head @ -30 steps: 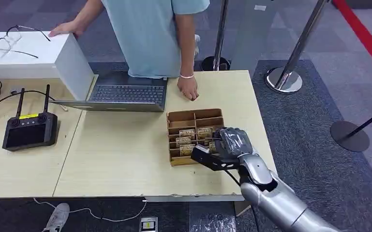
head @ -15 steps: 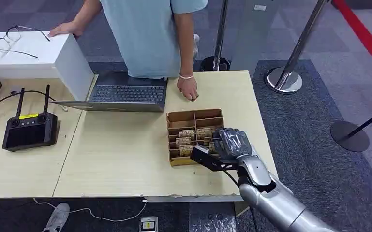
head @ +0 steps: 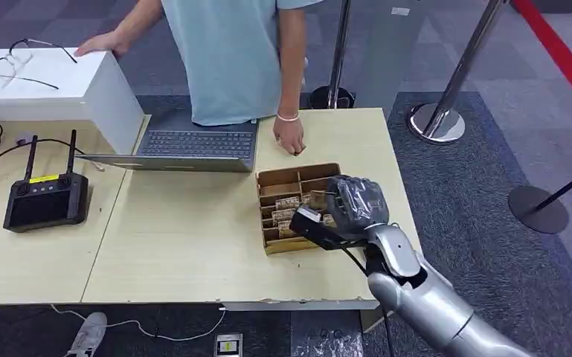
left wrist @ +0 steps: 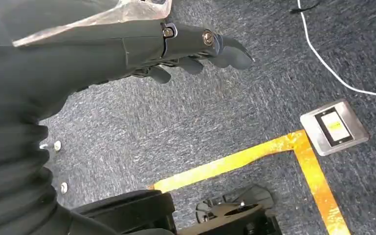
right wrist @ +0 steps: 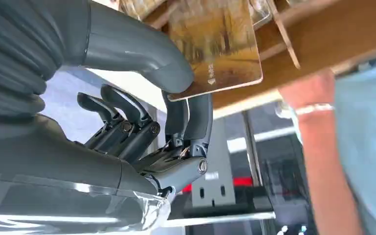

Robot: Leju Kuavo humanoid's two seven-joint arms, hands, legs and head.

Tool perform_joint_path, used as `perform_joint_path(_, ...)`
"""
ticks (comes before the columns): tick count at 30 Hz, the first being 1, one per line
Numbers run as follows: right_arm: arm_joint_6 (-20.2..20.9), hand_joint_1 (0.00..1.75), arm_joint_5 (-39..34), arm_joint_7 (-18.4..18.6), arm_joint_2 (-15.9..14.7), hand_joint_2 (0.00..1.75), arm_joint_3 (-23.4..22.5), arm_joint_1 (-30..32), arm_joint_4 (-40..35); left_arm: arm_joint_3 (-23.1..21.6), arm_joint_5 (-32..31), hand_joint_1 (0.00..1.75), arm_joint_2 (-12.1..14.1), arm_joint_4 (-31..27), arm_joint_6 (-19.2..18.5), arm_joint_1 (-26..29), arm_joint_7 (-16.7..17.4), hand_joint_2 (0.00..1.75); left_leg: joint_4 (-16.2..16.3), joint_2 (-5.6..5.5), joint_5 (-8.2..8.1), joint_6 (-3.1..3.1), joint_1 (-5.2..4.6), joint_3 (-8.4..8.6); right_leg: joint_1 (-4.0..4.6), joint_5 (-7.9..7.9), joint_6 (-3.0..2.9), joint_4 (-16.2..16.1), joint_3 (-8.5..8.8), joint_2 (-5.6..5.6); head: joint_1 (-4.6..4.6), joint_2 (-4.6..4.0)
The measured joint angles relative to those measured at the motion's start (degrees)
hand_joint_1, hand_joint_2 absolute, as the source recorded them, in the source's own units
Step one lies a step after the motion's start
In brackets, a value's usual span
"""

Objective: Pass the card to the sensor for recognition and then transmit it.

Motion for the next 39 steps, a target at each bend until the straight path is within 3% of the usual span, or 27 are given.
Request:
perform_joint_path(19,1.90,1.75,0.72,0.28,0.15,1.75,-0.35,-7.47,-2.52,0.02,-0.48,0.00,0.00,0.00,0.66,0.00,-1.49,1.75,0.00,-0.01,0.00,0.00,0.00,-0.04,0.00,0.00,0.00,0.01,-0.01,0.00,0.00,0.00)
perform_joint_path(39,9.64,1.75,2.76,1.40,0.15,1.75,1.60,-20.08,2.49,0.00,-1.64,0.00,-0.04,0.00,0.26,-0.44,-0.53,1.75,0.00,-0.02,0.00,0.00,0.00,-0.09,0.00,0.00,0.00,0.02,-0.07,-0.01,0.02,-0.02)
